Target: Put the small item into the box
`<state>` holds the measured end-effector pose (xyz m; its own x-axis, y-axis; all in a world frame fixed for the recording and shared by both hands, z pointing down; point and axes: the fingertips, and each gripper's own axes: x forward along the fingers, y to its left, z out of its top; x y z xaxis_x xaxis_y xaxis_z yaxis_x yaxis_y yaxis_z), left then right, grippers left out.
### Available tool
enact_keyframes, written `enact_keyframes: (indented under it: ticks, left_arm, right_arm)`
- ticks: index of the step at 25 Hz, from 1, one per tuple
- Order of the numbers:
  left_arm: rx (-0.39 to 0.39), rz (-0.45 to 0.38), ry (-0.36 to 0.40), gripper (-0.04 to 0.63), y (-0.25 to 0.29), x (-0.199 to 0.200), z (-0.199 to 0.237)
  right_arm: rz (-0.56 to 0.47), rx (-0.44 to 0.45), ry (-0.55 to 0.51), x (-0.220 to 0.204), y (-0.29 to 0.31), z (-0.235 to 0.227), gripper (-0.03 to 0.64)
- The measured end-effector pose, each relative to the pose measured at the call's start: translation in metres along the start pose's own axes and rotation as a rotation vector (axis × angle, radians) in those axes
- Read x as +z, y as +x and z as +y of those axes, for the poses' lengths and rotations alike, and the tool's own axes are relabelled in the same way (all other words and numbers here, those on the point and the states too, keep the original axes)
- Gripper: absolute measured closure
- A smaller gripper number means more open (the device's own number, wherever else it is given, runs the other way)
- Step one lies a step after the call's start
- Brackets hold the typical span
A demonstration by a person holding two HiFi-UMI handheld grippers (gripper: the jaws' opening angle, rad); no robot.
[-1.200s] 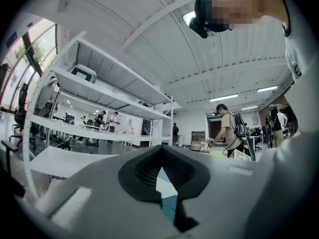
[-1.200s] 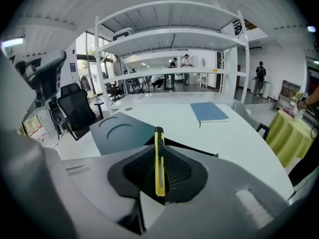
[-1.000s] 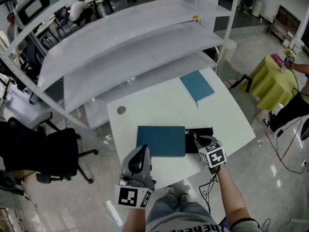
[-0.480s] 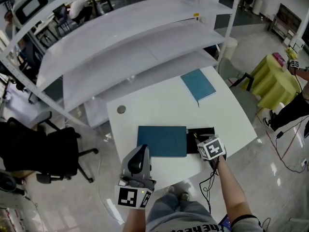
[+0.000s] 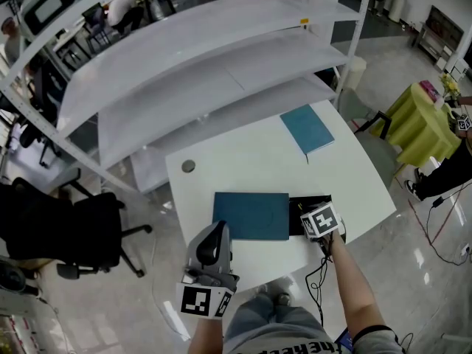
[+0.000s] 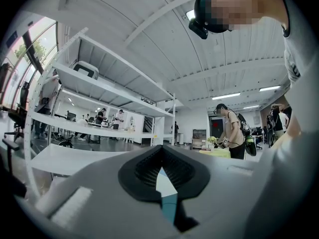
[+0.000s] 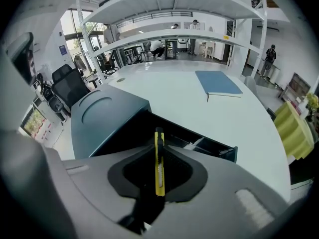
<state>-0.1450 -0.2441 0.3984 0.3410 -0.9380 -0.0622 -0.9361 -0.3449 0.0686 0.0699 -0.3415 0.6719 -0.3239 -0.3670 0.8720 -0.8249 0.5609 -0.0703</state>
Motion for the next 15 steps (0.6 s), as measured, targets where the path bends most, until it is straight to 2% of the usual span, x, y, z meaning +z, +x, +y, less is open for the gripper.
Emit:
enact_keyframes:
  ticks: [15]
  left_arm:
    - [0.008,0.014,-0.005,0.577,0.001,-0.005,0.008]
  right_arm:
    - [0.062,-0.031,0.025,-0.010,0.014,-0.008,0.560]
